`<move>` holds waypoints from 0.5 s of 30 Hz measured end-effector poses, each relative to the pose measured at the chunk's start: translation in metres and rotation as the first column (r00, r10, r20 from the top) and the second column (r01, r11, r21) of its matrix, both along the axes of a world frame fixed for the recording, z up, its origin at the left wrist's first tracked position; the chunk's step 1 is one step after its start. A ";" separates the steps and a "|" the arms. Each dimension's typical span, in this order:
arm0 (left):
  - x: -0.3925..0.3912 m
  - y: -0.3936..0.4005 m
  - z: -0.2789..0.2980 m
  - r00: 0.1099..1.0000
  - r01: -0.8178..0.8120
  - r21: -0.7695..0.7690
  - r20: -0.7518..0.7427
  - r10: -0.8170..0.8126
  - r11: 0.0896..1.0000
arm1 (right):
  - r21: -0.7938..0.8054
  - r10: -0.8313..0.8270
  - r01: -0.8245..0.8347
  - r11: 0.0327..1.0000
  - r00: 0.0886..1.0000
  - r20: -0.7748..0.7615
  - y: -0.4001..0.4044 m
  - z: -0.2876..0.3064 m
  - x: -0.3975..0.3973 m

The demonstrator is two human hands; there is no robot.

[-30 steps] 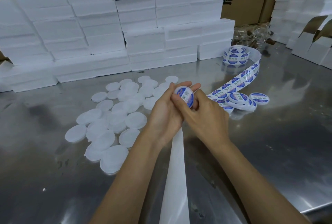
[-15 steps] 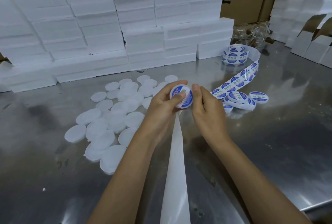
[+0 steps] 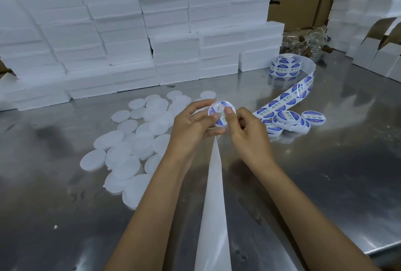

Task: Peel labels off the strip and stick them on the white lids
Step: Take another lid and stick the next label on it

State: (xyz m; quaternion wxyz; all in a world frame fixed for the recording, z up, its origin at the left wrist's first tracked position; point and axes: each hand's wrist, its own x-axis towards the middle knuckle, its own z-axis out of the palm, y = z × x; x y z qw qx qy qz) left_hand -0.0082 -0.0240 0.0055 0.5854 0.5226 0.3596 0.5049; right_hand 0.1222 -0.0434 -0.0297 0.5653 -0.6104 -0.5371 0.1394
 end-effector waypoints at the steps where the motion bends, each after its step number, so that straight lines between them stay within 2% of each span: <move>1: 0.000 0.000 0.000 0.999 0.035 -0.001 -0.008 -0.035 0.999 | -0.019 0.022 -0.024 1.000 0.997 -0.069 0.001 0.001 0.003; 5: -0.006 0.004 0.001 0.998 -0.006 0.035 -0.061 0.008 0.999 | -0.118 0.166 -0.194 0.974 0.963 -0.215 0.003 0.005 0.006; 7: -0.007 0.004 0.000 0.995 -0.065 0.037 -0.076 0.067 0.997 | -0.113 0.237 -0.277 0.954 0.930 -0.283 0.001 0.006 0.004; 9: -0.006 0.004 -0.002 0.993 -0.104 0.024 -0.055 0.105 0.994 | -0.114 0.246 -0.292 0.950 0.920 -0.304 0.001 0.007 0.003; 11: -0.004 0.003 -0.002 0.995 -0.104 0.004 -0.008 0.104 0.995 | -0.128 0.205 -0.257 0.958 0.924 -0.323 0.000 0.007 0.004; 13: -0.004 0.004 -0.001 0.995 -0.094 -0.029 0.028 0.095 0.995 | -0.143 0.108 -0.183 0.973 0.902 -0.419 0.000 0.008 0.009; 15: -0.005 0.005 -0.001 0.993 -0.114 -0.063 0.027 0.116 0.991 | -0.166 -0.029 -0.086 0.982 0.808 -0.588 0.002 0.010 0.020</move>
